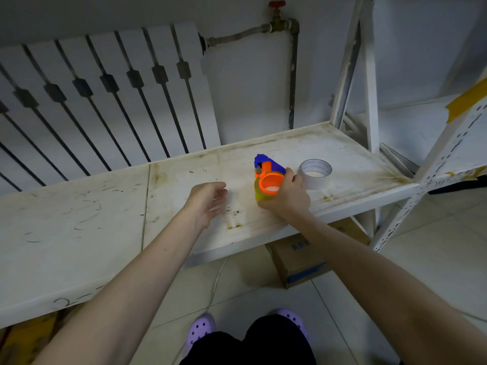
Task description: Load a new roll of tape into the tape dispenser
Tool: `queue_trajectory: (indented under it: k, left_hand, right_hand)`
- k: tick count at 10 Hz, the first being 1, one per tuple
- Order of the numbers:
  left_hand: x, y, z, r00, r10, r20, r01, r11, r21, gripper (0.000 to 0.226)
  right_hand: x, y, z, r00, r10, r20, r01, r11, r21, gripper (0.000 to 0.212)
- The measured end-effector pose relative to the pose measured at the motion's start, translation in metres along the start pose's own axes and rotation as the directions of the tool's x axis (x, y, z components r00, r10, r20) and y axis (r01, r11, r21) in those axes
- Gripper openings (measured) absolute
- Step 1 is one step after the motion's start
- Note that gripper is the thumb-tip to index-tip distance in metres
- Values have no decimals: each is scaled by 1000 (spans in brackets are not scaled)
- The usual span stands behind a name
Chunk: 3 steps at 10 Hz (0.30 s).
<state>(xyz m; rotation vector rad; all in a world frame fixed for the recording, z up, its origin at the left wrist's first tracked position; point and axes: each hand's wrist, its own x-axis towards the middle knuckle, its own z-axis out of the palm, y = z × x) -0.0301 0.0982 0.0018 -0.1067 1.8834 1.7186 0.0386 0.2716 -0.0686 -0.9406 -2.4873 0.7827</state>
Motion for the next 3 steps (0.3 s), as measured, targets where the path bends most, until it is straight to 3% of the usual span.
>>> queue_trajectory:
  k: [1,2,3]
  left_hand:
    - [-4,4,-5,999,33,-6,-33,999,2,8]
    - [-11,10,-9,998,56,-1,-56,998,-6,13]
    - [-20,15,-15,993,112,-33,-112,993,-19,18]
  right_hand:
    - [-5,-2,-1,1000,-23,-3,23,997,-76,118]
    - [-16,-12,-10,989,-140,-50,133,983,-130,126]
    - [-33,-29,-19,955,-282,-97,278,959,-49,105]
